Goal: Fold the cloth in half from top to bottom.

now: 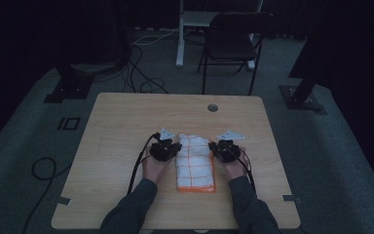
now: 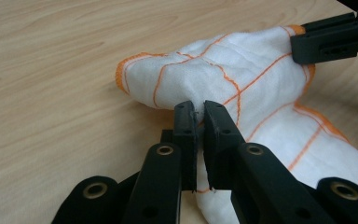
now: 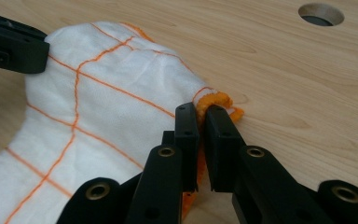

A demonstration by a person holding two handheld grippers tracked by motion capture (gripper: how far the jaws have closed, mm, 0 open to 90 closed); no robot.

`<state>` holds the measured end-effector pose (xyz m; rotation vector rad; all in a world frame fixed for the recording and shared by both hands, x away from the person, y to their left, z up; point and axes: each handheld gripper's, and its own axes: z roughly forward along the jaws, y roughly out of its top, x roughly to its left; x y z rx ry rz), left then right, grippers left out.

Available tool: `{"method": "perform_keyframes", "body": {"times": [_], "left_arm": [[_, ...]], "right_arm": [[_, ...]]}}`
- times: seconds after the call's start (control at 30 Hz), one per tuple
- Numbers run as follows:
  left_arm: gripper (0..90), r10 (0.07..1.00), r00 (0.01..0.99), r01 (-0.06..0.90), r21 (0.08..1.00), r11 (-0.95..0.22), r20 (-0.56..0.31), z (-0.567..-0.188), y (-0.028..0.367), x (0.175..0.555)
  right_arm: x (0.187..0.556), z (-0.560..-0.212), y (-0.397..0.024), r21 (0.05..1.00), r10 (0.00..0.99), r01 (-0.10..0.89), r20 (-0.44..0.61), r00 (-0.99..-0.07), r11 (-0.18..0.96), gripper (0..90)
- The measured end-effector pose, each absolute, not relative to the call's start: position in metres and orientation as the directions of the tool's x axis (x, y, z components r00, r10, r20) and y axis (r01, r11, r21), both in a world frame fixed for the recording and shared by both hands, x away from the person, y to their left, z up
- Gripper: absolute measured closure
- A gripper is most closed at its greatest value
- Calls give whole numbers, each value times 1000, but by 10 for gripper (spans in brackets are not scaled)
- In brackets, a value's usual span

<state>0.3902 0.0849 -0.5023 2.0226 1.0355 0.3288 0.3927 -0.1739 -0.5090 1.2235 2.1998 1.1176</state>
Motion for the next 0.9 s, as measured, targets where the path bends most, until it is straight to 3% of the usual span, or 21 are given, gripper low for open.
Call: {"method": "perform_keyframes", "body": {"times": [0.5,0.9], "left_arm": [[846,734,667,562,730,-388,-124,-521,89,347],[844,738,668,556,720,-416,-90,-531,85,353]], "right_arm": [[361,-519,-171,766,807,543,52,-588,346,840],[357,-532,-169,726,807,582,63,-587,367,840]]}}
